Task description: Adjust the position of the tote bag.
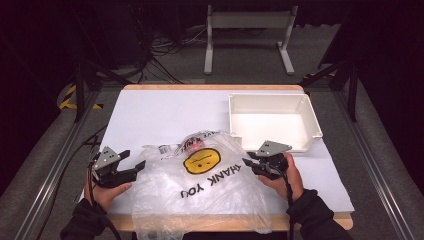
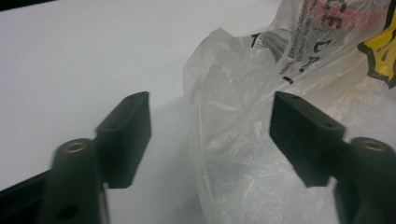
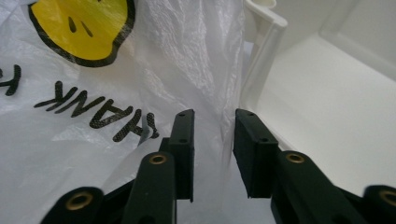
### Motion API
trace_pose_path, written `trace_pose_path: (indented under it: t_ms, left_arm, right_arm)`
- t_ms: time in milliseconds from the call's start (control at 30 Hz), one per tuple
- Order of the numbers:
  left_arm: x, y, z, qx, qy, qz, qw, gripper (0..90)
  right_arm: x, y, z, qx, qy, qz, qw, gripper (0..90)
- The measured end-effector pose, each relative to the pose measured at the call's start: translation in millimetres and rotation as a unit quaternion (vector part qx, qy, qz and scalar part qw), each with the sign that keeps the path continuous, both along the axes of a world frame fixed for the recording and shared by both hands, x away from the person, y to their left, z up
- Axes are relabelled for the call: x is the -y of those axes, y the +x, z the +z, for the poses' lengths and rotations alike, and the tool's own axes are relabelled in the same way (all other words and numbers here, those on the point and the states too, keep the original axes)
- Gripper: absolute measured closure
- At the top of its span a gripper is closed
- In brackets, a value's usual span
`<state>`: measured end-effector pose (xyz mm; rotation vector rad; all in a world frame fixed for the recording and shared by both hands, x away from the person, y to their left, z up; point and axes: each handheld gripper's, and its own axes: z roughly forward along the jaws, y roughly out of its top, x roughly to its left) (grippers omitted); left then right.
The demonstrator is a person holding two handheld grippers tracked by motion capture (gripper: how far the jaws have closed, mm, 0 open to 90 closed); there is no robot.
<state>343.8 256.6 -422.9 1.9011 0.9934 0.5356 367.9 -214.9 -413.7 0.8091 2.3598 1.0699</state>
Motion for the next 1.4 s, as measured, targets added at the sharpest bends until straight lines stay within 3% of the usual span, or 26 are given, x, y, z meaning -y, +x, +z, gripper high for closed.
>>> trace_pose_path:
  t_ms: [133, 200, 267, 333, 467, 533, 567, 633, 667, 700, 800, 1000, 1067, 1133, 1167, 1200, 1267, 1300, 1400]
  left_arm:
    - [1.3, -5.2, 5.5, 0.02, -0.004, -0.004, 0.9998, 14.9]
    - [3.1, -7.3, 11.9, 0.029, 0.008, -0.002, 0.9996, 12.2]
    - [3.8, -8.3, 13.7, 0.032, 0.01, -0.002, 0.9994, 10.6]
    - [3.9, -10.7, 18.4, 0.039, 0.01, -0.003, 0.9992, 9.5]
    - [3.1, -18.1, 27.7, 0.052, 0.0, -0.009, 0.9986, 9.3]
    - [4.4, -29.6, 38.6, 0.065, -0.01, -0.028, 0.9975, 9.4]
    - [4.4, -29.6, 38.6, 0.065, -0.01, -0.028, 0.9975, 9.5]
    - [13.5, -45.3, 43.2, 0.064, -0.01, -0.066, 0.9957, 9.8]
    - [13.5, -45.3, 43.2, 0.064, -0.01, -0.066, 0.9957, 10.5]
    - [21.5, -52.3, 39.0, 0.049, -0.003, -0.091, 0.9947, 11.0]
    - [32.1, -60.5, 30.4, 0.039, 0.01, -0.11, 0.9931, 12.0]
    - [56.1, -73.8, 5.8, 0.007, 0.034, -0.168, 0.9852, 13.7]
    - [59.1, -71.0, -3.0, -0.006, 0.044, -0.183, 0.9821, 13.8]
    - [61.9, -65.4, -14.9, -0.026, 0.062, -0.19, 0.9795, 13.8]
    - [61.9, -65.4, -14.9, -0.026, 0.062, -0.19, 0.9795, 13.7]
    - [62.5, -62.8, -20.2, -0.035, 0.069, -0.191, 0.9785, 13.4]
    - [63.1, -60.9, -23.8, -0.04, 0.077, -0.188, 0.9783, 13.0]
    - [63.6, -58.0, -29.5, -0.047, 0.093, -0.183, 0.9775, 12.8]
    - [60.8, -52.9, -34.9, -0.053, 0.1, -0.178, 0.9774, 14.9]
  right_arm:
    - [-1.8, -5.3, 7.6, 0.021, 0.002, -0.001, 0.9998, 53.5]
    - [-1.1, -7.2, 11.8, 0.048, -0.012, -0.011, 0.9987, 51.0]
    - [0.1, -7.7, 13.9, 0.056, -0.014, -0.016, 0.9982, 50.1]
    - [6.6, -9.6, 19.9, 0.063, 0.011, -0.015, 0.9978, 47.5]
    - [9.8, -14.1, 23.8, 0.068, 0.02, -0.005, 0.9975, 46.9]
    - [10.1, -22.6, 27.5, 0.073, 0.023, 0.011, 0.997, 48.2]
    - [10.1, -22.6, 27.5, 0.073, 0.023, 0.011, 0.997, 48.2]
    - [8.0, -31.1, 29.6, 0.069, 0.029, 0.032, 0.9967, 50.1]
    - [8.0, -31.1, 29.6, 0.069, 0.029, 0.032, 0.9967, 50.1]
    - [5.1, -38.0, 29.2, 0.063, 0.03, 0.054, 0.9961, 51.8]
    - [1.8, -42.8, 27.0, 0.061, 0.027, 0.063, 0.9958, 52.0]
    - [-10.3, -50.1, 12.6, 0.025, 0.016, 0.13, 0.991, 48.7]
    - [-11.6, -49.7, 10.8, 0.019, 0.017, 0.135, 0.9905, 47.8]
    - [-16.7, -46.4, -0.2, -0.011, 0.007, 0.158, 0.9874, 42.4]
    - [-16.7, -46.4, -0.2, -0.011, 0.007, 0.158, 0.9874, 42.4]
    - [-19.8, -45.3, -7.6, -0.024, -0.009, 0.175, 0.9842, 38.7]
    - [-20.7, -45.2, -10.0, -0.025, -0.013, 0.18, 0.9833, 36.5]
    - [-21.9, -44.0, -16.0, -0.036, -0.01, 0.196, 0.9798, 34.0]
    - [-22.5, -43.1, -18.7, -0.039, -0.019, 0.21, 0.9767, 30.7]
